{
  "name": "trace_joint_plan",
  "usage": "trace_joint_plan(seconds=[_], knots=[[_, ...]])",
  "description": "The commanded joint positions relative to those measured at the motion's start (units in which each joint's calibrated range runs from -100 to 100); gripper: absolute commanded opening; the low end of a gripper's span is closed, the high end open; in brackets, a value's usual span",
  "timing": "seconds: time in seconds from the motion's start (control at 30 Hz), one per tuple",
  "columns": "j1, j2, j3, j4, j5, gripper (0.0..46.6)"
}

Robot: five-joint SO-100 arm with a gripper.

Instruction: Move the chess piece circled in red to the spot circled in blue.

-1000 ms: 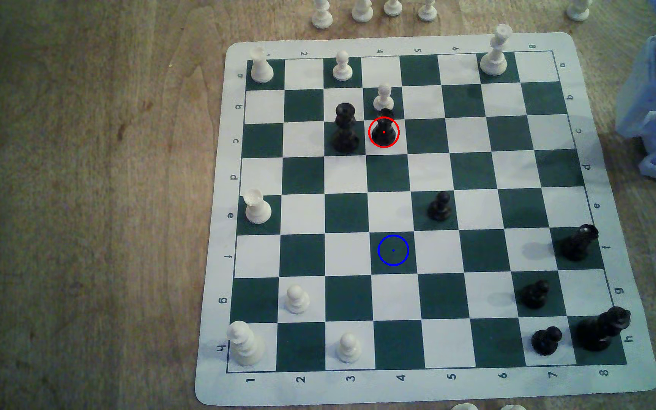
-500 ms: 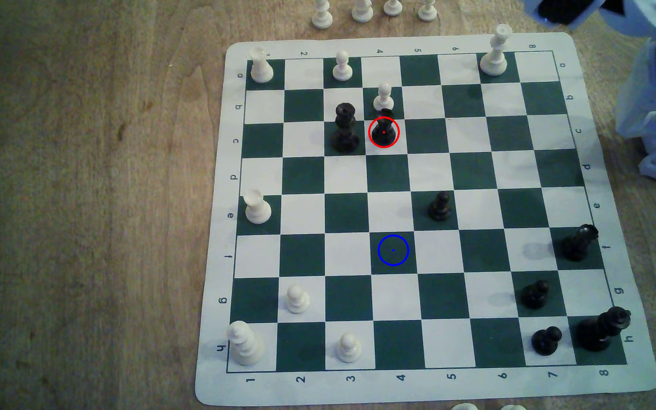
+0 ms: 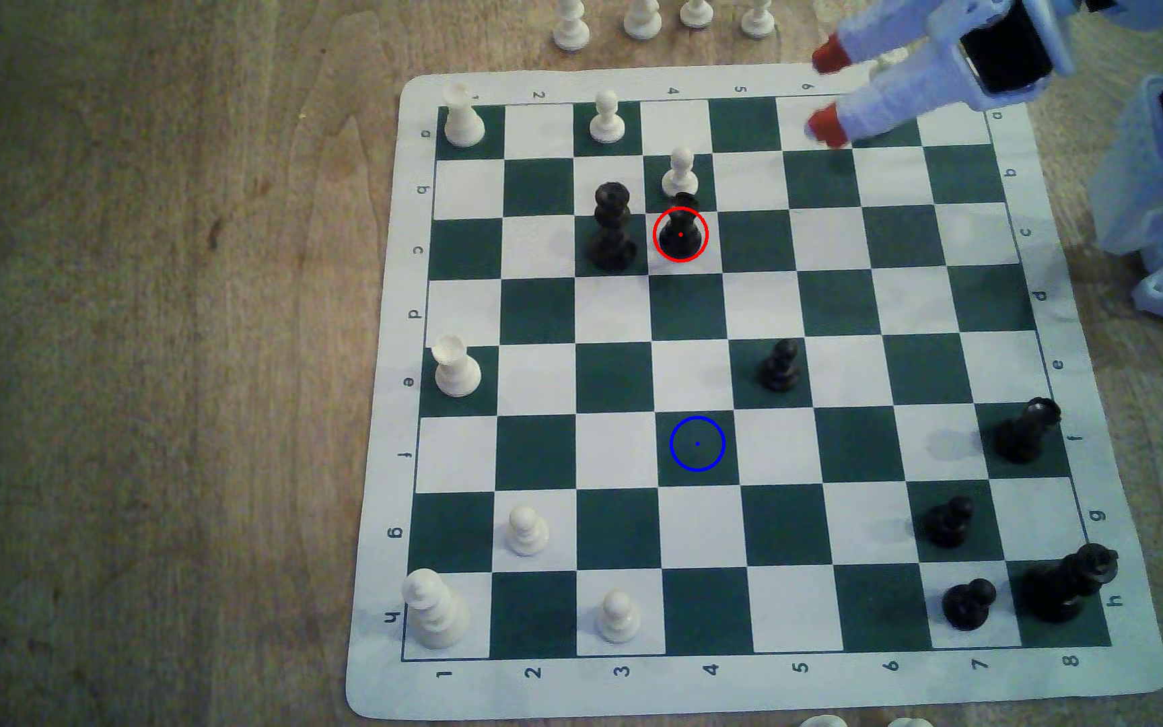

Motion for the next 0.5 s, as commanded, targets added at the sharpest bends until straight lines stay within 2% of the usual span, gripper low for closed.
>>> trace_joint_plan(seconds=[0.0,0.03,0.17,0.3,0.33,0.4,0.47], knots=[[-1.9,10.8,-11.7,3.3,0.8,24.5],[-2.2,14.6,-12.8,2.7,1.5,24.9],[-3.5,22.4,-16.3,-0.4,1.4,24.0],[-3.6,32.1,-22.6,-0.4,1.8,21.6],[-3.3,35.0,-23.1,-0.3,2.6,19.9],[-3.3,37.1,-23.1,0.1,2.8,18.1],[-3.7,37.8,-22.0,0.1,2.8,18.0]])
